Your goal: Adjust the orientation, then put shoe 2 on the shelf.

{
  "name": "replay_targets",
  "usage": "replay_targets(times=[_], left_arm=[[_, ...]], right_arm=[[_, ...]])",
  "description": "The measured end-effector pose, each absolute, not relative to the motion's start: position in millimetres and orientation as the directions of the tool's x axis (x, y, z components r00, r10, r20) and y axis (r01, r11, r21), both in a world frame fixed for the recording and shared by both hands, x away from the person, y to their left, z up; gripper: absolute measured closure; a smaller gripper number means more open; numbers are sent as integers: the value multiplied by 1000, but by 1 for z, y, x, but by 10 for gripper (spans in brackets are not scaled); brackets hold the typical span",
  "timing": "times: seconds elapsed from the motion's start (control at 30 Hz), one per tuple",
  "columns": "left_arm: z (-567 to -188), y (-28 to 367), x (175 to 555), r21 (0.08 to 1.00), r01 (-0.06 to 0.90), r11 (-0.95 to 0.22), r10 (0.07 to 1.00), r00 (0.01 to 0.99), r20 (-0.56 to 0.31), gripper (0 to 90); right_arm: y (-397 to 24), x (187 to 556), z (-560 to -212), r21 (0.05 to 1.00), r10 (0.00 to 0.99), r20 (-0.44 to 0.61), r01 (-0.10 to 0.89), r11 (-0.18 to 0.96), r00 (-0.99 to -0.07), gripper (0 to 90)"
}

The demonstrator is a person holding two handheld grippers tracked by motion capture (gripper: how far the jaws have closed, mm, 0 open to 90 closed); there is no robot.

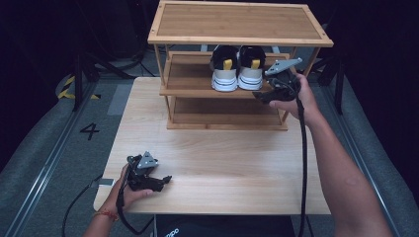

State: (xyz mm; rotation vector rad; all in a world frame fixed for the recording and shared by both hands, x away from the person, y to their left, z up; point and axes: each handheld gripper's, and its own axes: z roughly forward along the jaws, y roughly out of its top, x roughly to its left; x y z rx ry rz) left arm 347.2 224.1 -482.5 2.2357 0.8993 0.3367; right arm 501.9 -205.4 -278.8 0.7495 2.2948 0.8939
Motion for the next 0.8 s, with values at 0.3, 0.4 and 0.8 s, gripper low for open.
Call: replay_targets(times=[0.3,0.4,0.8], left_arm=[[-482,225,347,685,506,-525,688,726,-9,162],[-482,225,346,685,510,-520,691,723,-14,162],[-482,225,346,685,514,-516,696,718,-14,160]], right_arm=[[-215,471,-286,661,602,-370,255,706,-708,275],[-219,460,-289,649,582,-375,244,721,-722,272],[-247,422,-315,622,570,-384,252,741,-726,272]])
